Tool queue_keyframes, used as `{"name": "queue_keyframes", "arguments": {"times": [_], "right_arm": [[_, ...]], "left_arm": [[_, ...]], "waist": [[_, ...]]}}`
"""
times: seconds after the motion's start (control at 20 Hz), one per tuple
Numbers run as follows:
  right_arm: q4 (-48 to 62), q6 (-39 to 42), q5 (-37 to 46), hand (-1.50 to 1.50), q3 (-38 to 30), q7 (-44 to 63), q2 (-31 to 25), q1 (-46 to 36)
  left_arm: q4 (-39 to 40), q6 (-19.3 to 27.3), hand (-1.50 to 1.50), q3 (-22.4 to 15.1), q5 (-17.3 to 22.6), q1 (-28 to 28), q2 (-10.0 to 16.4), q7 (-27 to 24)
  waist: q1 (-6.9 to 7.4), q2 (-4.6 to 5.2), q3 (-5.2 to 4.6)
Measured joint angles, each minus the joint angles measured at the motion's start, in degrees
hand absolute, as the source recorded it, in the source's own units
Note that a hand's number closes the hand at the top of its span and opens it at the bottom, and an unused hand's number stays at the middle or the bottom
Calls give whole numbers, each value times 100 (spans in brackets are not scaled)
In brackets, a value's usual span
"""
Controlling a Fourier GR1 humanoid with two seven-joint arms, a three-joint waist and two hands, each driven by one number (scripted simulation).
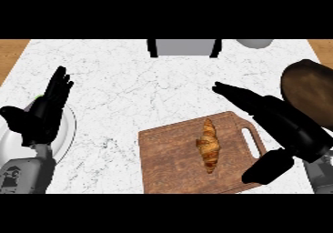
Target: Pick the croissant from the cutting board and place it in the pan
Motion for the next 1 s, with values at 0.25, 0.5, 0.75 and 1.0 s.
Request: {"name": "queue_keyframes", "arguments": {"times": [0.25,0.5,0.75,1.0], "right_arm": [[367,84,589,-150,36,-111,252,125],[788,381,934,-150,-5,-387,486,147],[1128,634,1229,-150,45,-738,660,184],[1277,770,1700,-150,109,-958,892,266]], "left_arm": [[243,18,0,34,-98,-170,-59,-95],[38,-58,0,127,-63,-81,-26,11],[136,-54,0,104,-151,-122,-99,-35],[30,-32,0,100,-206,-99,-166,70]], "waist": [[-8,4,1],[3,4,1],[-2,4,1],[-4,3,2]]}}
